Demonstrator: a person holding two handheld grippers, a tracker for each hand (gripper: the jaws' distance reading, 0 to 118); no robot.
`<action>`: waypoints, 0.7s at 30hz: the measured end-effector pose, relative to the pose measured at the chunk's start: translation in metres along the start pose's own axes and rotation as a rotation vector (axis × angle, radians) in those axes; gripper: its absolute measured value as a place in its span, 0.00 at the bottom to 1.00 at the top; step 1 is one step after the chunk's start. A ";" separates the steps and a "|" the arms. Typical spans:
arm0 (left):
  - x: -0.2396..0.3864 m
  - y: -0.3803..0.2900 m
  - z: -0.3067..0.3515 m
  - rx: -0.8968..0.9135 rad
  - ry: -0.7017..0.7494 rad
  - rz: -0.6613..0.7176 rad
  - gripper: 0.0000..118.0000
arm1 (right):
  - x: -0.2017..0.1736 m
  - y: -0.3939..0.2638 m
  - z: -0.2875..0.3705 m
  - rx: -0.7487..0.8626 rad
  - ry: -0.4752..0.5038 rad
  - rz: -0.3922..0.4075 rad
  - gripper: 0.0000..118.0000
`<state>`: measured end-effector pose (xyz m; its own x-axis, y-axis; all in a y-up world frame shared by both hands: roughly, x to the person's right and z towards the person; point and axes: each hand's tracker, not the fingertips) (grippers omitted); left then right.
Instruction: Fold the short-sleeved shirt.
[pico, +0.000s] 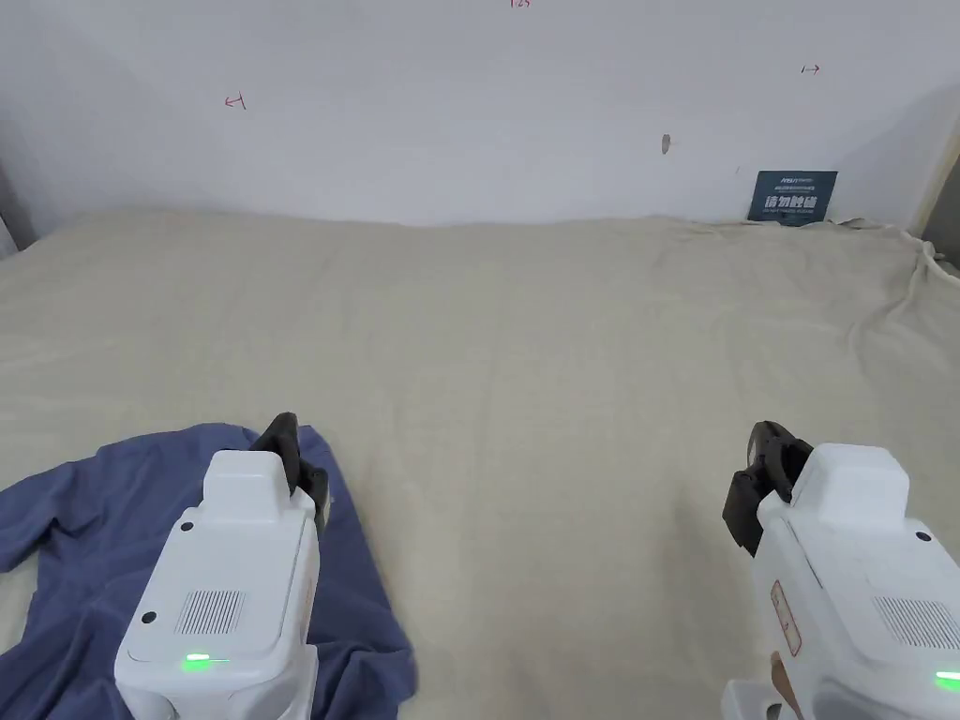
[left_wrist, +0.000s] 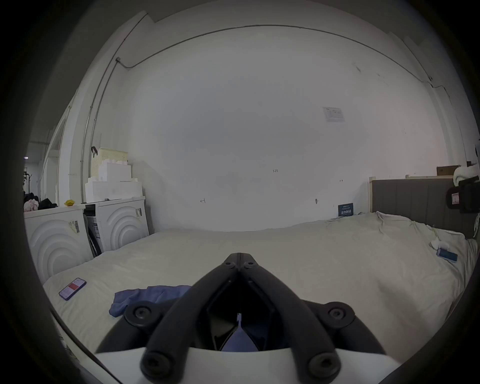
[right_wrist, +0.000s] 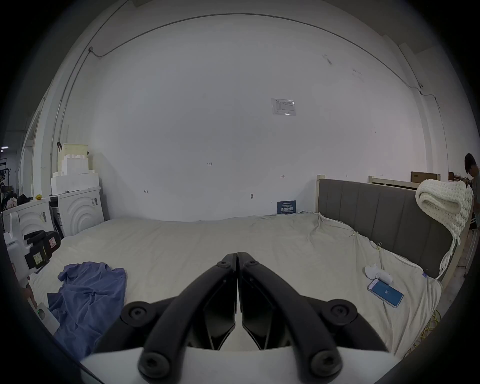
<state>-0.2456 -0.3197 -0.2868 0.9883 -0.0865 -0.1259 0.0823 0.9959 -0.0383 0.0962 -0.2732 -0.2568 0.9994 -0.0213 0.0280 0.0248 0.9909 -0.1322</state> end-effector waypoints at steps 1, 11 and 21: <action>0.000 0.000 0.000 -0.001 0.003 0.001 0.00 | -0.001 0.000 0.001 0.000 0.000 0.000 0.00; -0.004 0.001 0.002 -0.006 -0.016 0.029 0.00 | -0.003 0.006 0.003 0.001 0.003 0.004 0.00; -0.003 0.001 0.003 -0.003 -0.010 0.017 0.00 | 0.000 0.006 0.000 0.003 0.006 0.010 0.00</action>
<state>-0.2484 -0.3184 -0.2836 0.9907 -0.0695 -0.1169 0.0653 0.9971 -0.0389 0.0963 -0.2675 -0.2573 0.9997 -0.0123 0.0206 0.0149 0.9915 -0.1293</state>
